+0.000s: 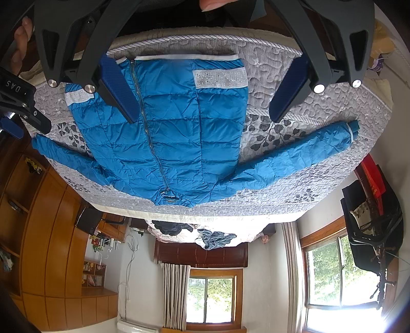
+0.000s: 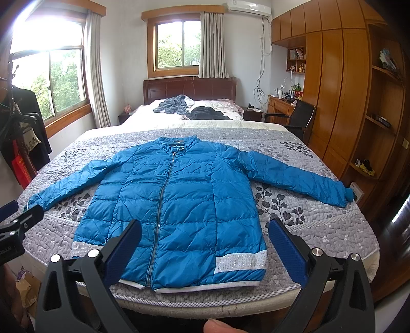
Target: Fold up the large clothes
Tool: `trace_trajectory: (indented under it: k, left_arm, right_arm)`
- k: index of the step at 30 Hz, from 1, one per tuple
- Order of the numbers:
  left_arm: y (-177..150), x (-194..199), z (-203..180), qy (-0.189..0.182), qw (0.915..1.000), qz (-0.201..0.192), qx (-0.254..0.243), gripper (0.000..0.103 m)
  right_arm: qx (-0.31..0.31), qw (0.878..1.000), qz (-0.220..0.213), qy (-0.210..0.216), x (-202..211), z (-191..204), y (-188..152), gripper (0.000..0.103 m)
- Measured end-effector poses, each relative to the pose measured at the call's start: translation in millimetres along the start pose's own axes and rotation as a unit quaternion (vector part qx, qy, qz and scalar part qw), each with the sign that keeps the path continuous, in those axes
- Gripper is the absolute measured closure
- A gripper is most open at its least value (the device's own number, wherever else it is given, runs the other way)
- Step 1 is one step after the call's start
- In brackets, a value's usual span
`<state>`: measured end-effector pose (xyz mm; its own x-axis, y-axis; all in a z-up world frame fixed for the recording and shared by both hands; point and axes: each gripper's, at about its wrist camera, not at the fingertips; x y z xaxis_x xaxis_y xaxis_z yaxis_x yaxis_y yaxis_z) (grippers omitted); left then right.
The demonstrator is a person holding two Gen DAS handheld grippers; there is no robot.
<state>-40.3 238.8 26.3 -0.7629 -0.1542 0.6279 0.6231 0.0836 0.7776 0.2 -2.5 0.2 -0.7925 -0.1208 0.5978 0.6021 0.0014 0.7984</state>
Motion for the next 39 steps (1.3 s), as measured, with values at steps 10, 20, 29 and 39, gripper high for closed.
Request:
trace_trajectory:
  k: [10,20,29,39]
  left_arm:
    - [0.0,0.2,-0.1,0.000,1.0000,0.000,0.000,0.003]
    - [0.0,0.1,0.2,0.000,1.0000,0.000,0.000,0.003]
    - [-1.1,-1.8,-0.7,0.002,1.0000,0.001,0.000,0.003]
    - [-1.2,-14.8,0.3,0.003,0.9999,0.011,0.003,0.003]
  right_arm:
    - [0.000,1.000,0.000,0.000,0.1,0.0,0.0,0.004]
    - [0.000,1.000,0.001,0.000,0.0,0.0,-0.6,0.004]
    - [0.000,1.000,0.003,0.000,-1.3,0.3,-1.7,0.004]
    - [0.000,1.000,0.013,-0.005,-15.0,-0.9,-2.4,0.004]
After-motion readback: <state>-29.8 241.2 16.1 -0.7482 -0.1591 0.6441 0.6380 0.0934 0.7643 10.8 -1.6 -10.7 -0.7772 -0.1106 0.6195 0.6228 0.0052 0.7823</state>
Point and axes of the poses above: each gripper's, at about its wrist camera, not at the fingertips, and x roughly against the way its jaws point, z to its left, y to its top, and after that the axes turned 7 degrees about y, right-handed
